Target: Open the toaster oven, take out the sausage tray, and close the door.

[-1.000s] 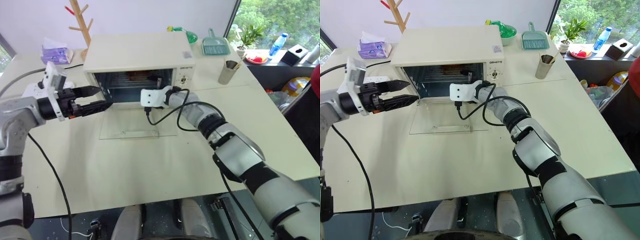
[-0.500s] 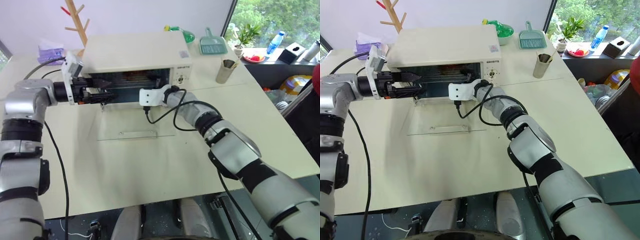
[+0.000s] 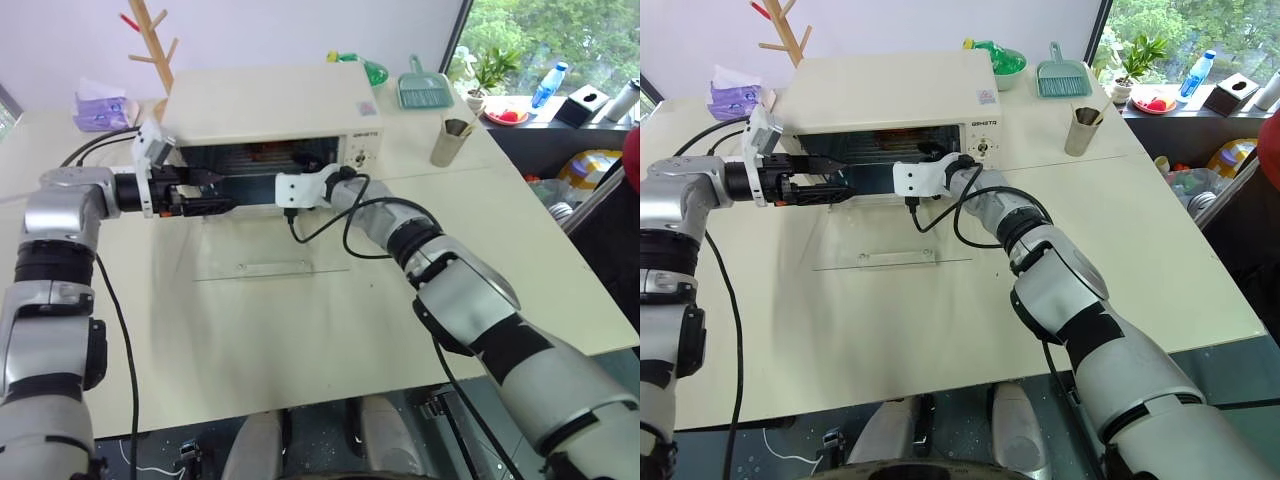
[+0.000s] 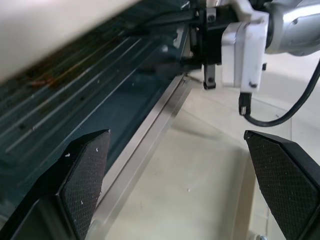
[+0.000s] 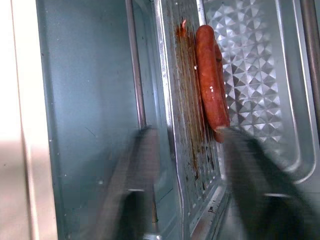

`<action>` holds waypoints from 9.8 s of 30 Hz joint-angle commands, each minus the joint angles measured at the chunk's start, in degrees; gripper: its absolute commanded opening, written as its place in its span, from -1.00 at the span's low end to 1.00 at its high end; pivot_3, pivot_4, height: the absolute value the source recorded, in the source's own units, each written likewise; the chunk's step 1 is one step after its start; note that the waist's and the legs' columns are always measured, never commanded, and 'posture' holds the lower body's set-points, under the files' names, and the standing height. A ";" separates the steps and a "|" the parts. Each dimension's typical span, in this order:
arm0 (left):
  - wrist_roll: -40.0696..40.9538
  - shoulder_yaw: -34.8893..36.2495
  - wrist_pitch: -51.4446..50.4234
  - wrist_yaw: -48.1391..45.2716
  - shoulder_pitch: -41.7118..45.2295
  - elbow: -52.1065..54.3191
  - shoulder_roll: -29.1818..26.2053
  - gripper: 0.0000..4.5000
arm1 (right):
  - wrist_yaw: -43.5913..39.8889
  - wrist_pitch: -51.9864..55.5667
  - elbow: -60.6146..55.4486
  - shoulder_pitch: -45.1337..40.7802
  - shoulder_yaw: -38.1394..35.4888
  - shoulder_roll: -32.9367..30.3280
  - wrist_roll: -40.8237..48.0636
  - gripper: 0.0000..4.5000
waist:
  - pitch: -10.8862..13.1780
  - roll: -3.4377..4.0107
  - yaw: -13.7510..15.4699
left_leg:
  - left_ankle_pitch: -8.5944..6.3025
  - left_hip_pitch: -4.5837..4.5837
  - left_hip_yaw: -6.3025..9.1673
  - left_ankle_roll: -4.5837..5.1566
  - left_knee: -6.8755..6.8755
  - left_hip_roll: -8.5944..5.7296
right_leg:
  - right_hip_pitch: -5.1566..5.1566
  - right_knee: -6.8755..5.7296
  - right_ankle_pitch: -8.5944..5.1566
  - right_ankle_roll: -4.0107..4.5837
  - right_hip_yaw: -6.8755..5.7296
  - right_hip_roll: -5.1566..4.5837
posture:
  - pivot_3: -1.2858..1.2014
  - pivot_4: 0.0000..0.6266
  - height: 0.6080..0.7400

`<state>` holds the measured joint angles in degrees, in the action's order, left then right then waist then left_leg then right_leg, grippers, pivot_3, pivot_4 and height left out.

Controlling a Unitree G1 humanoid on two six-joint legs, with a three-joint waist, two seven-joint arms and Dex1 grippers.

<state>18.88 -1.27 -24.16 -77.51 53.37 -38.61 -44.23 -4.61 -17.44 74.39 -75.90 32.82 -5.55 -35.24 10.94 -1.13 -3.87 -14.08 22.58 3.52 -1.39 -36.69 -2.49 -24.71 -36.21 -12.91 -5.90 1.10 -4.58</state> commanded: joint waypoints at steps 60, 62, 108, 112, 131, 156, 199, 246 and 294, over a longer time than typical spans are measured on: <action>-0.21 5.68 1.60 0.76 0.90 -1.02 -0.95 1.00 | -3.59 -2.08 -12.96 3.49 -2.23 -3.18 0.39 -0.99 | 0.00 0.00 -0.17 | 0.02 0.05 0.00 -0.02 -0.02 0.00 | -0.10 -0.06 0.00 0.00 0.00 0.02 | 0.03 -0.52 1.00; -0.28 5.68 1.76 0.86 1.01 -1.08 -0.75 1.00 | -3.75 -2.02 -13.41 3.71 -2.15 -3.30 0.27 -0.99 | 0.00 0.00 -0.17 | 0.02 0.05 0.00 -0.02 -0.02 0.00 | -0.10 -0.06 0.00 0.00 0.00 0.02 | 0.03 -0.52 1.00; -1.83 4.55 3.63 0.17 2.47 -3.81 0.79 1.00 | -10.22 4.91 -31.62 13.59 -2.94 -7.65 -1.28 0.25 | -0.02 -0.03 0.26 | -0.01 0.27 0.00 0.03 -0.35 0.00 | -0.14 -0.14 0.01 -0.02 -0.05 0.01 | 0.03 -0.52 1.00; -1.86 4.47 3.50 0.11 2.49 -3.62 0.73 1.00 | -7.72 3.54 -25.68 10.28 -1.73 -5.60 -2.86 0.25 | -0.02 -0.03 0.09 | -0.01 0.27 0.01 0.02 -0.35 0.00 | -0.15 -0.15 0.01 -0.02 -0.04 0.01 | 0.03 -0.52 1.00; -1.94 4.21 3.68 -0.04 3.22 -4.15 1.20 1.00 | -4.18 0.65 -17.80 6.99 -0.96 -3.87 -3.37 -0.74 | -0.01 -0.02 -0.11 | -0.01 0.28 0.01 0.01 -0.33 -0.01 | -0.23 -0.20 0.01 -0.02 -0.01 0.01 | 0.03 -0.52 1.00; -2.96 3.95 4.47 -1.08 4.68 -6.31 1.61 1.00 | -7.26 0.92 -29.11 14.02 -1.44 -7.13 -2.77 -0.99 | -0.03 -0.04 -0.03 | -0.01 0.28 0.01 0.01 -0.34 -0.01 | -0.21 -0.21 0.01 -0.02 -0.02 0.02 | 0.03 -0.52 1.00; 33.86 38.39 -63.50 16.01 -33.03 43.50 -2.26 1.00 | -21.18 -18.45 -79.08 46.92 -14.25 -34.58 8.67 -0.99 | -0.03 -0.08 1.54 | -0.04 -0.12 0.05 0.07 -0.42 0.21 | 0.32 -0.06 -0.02 -0.02 -0.04 -0.04 | 0.03 -0.52 1.00; 94.12 21.31 -41.90 70.04 -54.31 47.38 7.64 -1.00 | -25.80 -25.09 -80.11 50.90 -15.84 -35.16 9.92 -0.48 | -0.11 -0.19 3.18 | -0.04 -0.21 -0.05 0.04 -0.42 0.19 | 0.40 0.08 -0.13 0.26 0.14 -0.09 | 0.03 -0.52 1.00; 94.12 50.34 -7.69 77.47 -79.29 59.88 25.63 -1.00 | -32.85 5.73 -59.71 53.17 -20.34 -24.36 25.44 -0.81 | -0.15 -0.25 3.27 | -0.17 -0.23 -0.04 0.26 -0.41 0.26 | 0.95 0.97 -0.20 0.43 -0.02 -0.08 | 0.03 -0.52 1.00</action>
<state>111.93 46.54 -32.61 1.10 -26.31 20.45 -17.57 -37.92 -10.88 14.54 -21.61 11.83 -30.61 -9.19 10.79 -1.38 -0.60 -14.25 22.35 3.49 -1.14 -37.10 -2.23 -23.76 -35.24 -13.10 -5.47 1.08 -4.65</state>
